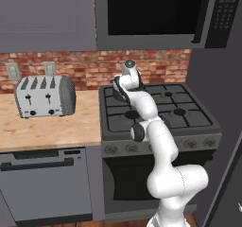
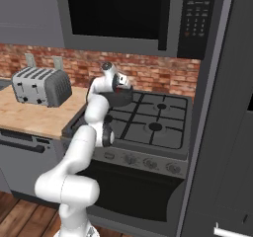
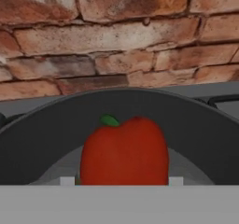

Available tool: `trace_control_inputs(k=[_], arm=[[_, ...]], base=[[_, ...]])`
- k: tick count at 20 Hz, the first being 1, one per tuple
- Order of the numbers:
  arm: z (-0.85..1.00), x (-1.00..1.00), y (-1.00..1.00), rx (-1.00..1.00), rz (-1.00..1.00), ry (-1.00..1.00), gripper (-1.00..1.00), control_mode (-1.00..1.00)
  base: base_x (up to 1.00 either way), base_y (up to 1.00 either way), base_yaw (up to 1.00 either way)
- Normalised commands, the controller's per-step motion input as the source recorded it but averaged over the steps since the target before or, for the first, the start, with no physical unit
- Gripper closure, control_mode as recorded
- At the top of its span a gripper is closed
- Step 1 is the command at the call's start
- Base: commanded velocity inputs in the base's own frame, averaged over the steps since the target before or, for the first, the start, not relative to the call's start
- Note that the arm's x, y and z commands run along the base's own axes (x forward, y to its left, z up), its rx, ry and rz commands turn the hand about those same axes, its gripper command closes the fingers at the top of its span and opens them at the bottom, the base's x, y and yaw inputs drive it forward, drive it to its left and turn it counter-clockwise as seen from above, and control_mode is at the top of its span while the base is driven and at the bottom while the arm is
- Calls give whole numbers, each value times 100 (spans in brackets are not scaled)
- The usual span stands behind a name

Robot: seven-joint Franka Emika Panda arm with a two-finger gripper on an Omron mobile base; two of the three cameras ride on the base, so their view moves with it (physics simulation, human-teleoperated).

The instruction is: Turn on the burner for the pot on the stove. Wait thirty seconds for the pot to heat up. Then add the bell pepper to the pot.

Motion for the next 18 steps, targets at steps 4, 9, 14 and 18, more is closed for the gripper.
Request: trace_control_inputs(k=[4, 9, 14, 18], arm=[[0, 0, -5, 1, 0, -7, -100, -100], [0, -8, 0, 0, 1, -14, -100, -100], [24, -24, 0, -1, 3, -22, -100, -100], [36, -27, 0, -1, 7, -32, -100, -100]], base=[[0, 0, 0], [0, 0, 0], [0, 0, 0], [0, 0, 0]])
